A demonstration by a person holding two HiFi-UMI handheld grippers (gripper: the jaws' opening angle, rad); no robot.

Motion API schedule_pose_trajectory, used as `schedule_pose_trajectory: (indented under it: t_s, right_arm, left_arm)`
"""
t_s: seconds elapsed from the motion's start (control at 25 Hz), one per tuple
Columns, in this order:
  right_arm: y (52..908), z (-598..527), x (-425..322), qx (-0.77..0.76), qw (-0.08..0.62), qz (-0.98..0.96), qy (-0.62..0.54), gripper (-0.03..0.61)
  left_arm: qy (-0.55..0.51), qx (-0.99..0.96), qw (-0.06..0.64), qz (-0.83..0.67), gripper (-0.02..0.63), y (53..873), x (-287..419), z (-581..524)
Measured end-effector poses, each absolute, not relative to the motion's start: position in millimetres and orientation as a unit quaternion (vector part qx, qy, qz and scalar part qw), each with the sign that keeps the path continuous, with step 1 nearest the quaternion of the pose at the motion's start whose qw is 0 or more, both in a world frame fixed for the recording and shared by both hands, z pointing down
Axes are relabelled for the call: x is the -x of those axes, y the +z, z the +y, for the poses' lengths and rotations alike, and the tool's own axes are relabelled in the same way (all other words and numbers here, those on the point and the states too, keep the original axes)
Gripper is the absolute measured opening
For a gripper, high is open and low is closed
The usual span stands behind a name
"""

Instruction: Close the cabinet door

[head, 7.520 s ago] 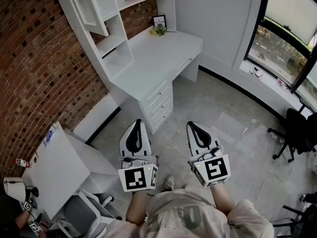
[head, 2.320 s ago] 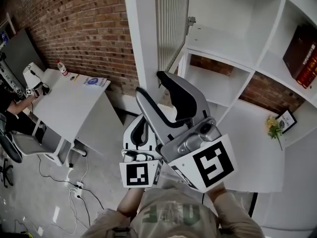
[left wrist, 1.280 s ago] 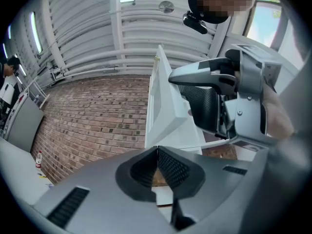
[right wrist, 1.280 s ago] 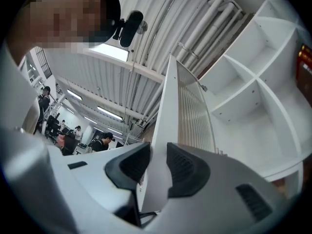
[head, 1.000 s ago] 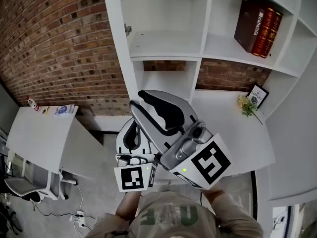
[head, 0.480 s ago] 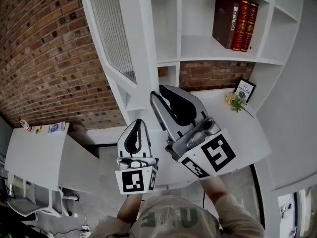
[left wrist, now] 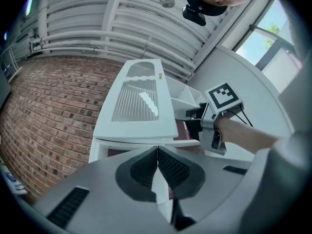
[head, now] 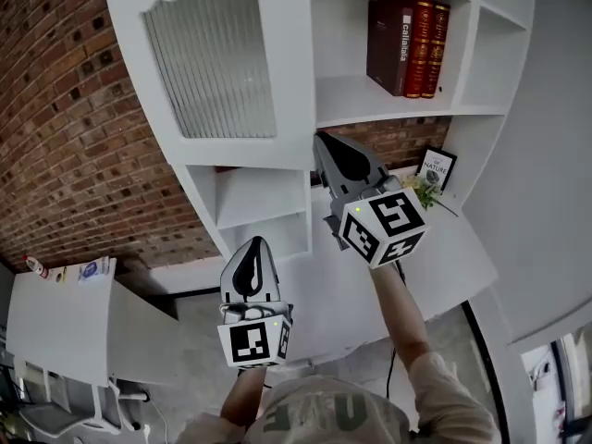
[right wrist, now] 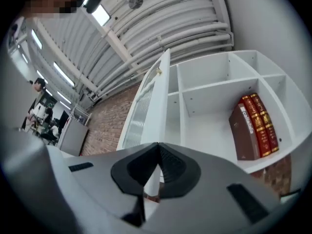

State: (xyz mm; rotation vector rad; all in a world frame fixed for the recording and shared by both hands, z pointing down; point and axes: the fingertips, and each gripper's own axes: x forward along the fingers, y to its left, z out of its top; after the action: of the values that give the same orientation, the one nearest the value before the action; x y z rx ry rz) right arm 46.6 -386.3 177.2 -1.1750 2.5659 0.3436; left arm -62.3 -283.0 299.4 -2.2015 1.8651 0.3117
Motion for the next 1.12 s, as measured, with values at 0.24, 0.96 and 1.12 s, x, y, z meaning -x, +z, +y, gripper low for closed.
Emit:
schedule_pose_trajectory:
  t_s: [0.24,0.96,1.12]
  right_arm:
    - [177,-396,-49,0.433,0.143,0.880,0.136,0.017]
    - [180,-460,-49,0.482,0.076,0.861,0.141,0.016]
    - [180,-472,-46,0.492,0.059,0.857,0.145,0.016]
  left_arm:
    - [0.099,0.761,0.111,0.631,0.012,308,55,-293]
    - [0.112,0.757,0.093,0.637,0.014,316,69,-303]
    - [0.112,0.757,0.092,0.637,0.014,318,71,-306]
